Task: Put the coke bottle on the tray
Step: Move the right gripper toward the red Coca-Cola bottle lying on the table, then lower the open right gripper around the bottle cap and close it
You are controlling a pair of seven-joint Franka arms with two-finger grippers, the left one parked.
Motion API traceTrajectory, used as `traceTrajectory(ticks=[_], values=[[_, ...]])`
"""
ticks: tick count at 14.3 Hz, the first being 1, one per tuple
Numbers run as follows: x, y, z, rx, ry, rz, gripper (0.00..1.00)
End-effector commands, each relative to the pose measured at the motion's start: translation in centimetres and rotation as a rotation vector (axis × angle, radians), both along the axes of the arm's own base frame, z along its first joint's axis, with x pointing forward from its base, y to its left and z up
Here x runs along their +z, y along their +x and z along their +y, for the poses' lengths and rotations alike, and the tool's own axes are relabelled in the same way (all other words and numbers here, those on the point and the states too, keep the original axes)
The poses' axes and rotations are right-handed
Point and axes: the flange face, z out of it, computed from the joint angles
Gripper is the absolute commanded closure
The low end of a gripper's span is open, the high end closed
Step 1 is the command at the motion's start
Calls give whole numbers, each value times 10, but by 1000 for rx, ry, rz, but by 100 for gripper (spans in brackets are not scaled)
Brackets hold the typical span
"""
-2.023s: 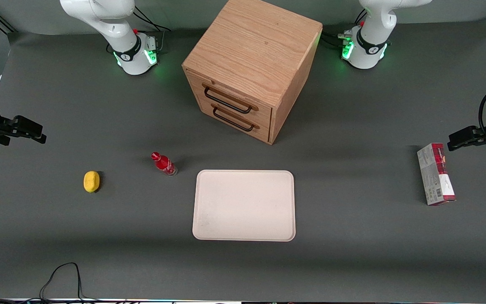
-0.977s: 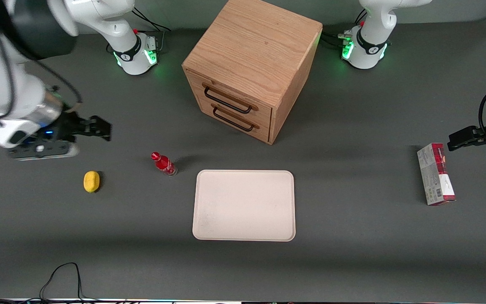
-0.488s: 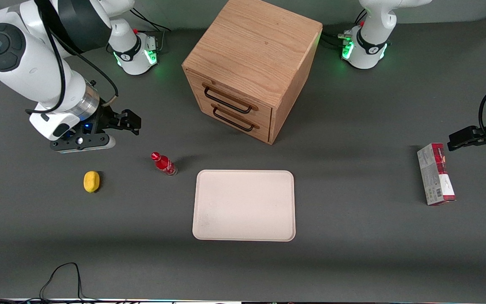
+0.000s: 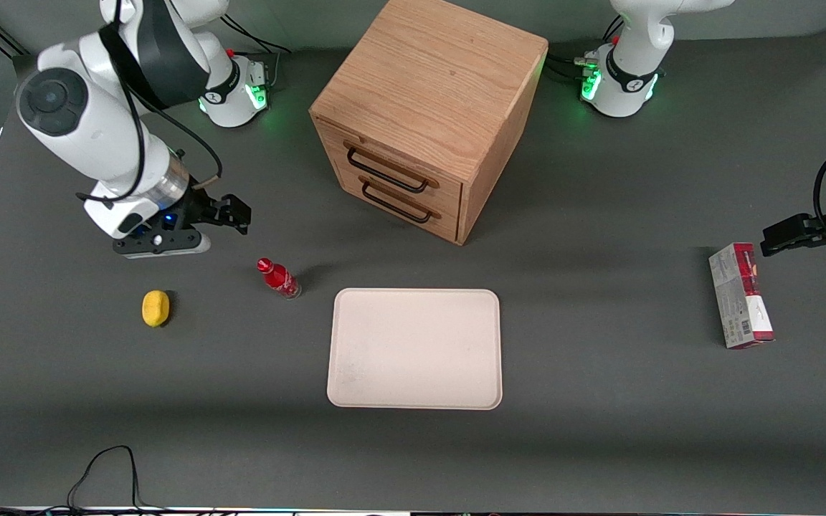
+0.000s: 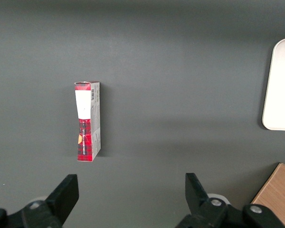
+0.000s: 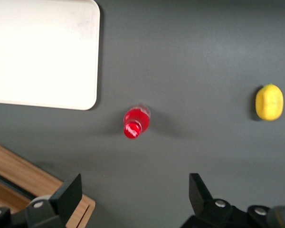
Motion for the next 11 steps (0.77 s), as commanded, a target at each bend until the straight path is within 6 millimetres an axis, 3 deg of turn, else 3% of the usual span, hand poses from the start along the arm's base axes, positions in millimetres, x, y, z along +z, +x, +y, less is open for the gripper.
traceTrajectory(ticks=[1,5,11], values=[[-40,10,4,-32,20,-6,0],[-82,21,7,-45,17,4,0],[-142,-3,1,-62,25,-30,0]])
